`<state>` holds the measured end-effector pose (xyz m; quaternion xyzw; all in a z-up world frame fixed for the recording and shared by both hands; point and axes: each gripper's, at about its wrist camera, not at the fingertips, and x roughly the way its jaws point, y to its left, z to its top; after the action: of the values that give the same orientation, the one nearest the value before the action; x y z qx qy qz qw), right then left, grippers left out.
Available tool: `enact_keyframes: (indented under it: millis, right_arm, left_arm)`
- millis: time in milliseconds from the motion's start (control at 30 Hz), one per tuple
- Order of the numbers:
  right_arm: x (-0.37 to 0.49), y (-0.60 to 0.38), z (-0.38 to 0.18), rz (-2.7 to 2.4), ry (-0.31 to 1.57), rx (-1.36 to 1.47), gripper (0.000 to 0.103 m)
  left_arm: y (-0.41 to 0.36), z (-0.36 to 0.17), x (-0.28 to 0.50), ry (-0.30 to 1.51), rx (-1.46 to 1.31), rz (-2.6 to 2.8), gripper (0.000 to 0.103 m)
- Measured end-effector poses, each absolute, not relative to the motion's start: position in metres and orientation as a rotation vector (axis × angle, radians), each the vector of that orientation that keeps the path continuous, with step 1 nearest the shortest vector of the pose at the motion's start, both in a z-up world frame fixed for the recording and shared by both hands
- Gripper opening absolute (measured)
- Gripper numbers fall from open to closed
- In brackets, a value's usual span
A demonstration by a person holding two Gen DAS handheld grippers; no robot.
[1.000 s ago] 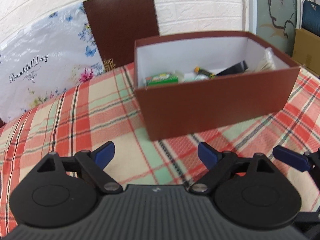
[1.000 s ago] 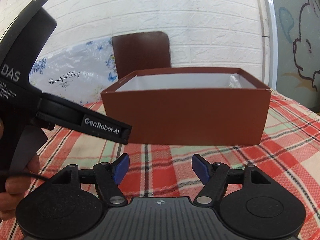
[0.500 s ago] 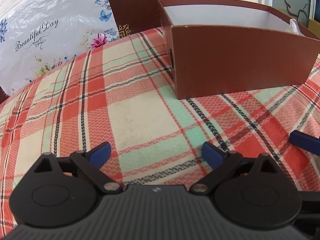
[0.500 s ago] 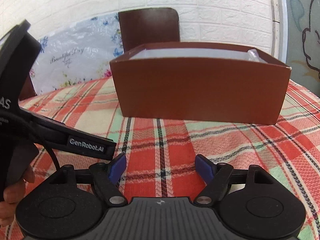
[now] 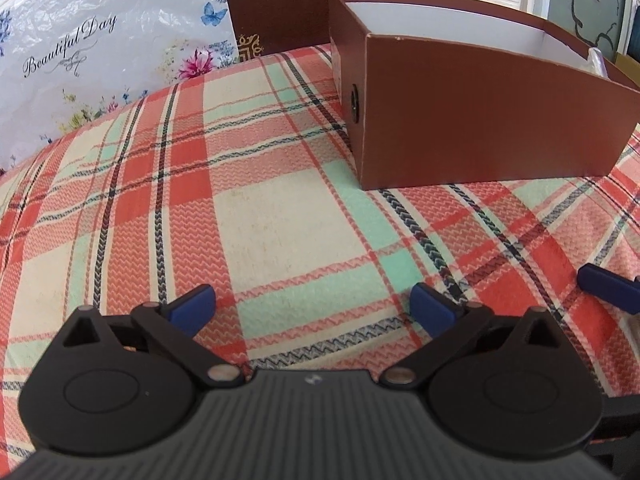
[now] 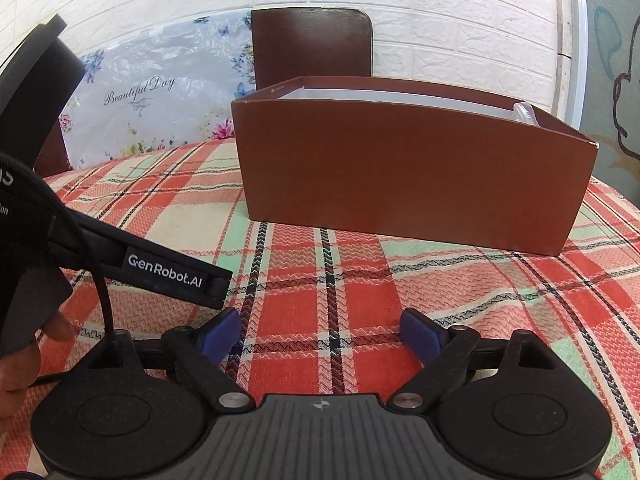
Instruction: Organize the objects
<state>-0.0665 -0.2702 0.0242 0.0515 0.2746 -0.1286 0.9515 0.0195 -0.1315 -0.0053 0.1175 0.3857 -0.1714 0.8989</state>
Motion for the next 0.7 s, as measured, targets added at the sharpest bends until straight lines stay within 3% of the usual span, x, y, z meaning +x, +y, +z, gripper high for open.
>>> enact_keyframes:
  millis: [400,700]
  right_arm:
    - [-0.078,-0.275,0.032,-0.302,0.569,0.137,0.088]
    - [-0.106,-0.287,0.055,-0.383,0.5,0.173,0.088]
  left_arm:
    - [-0.138,0.001,0.023,0.846,0.282,-0.329,0.103]
    - [-0.14,0.045,-0.004,0.649,0.367,-0.269,0.103]
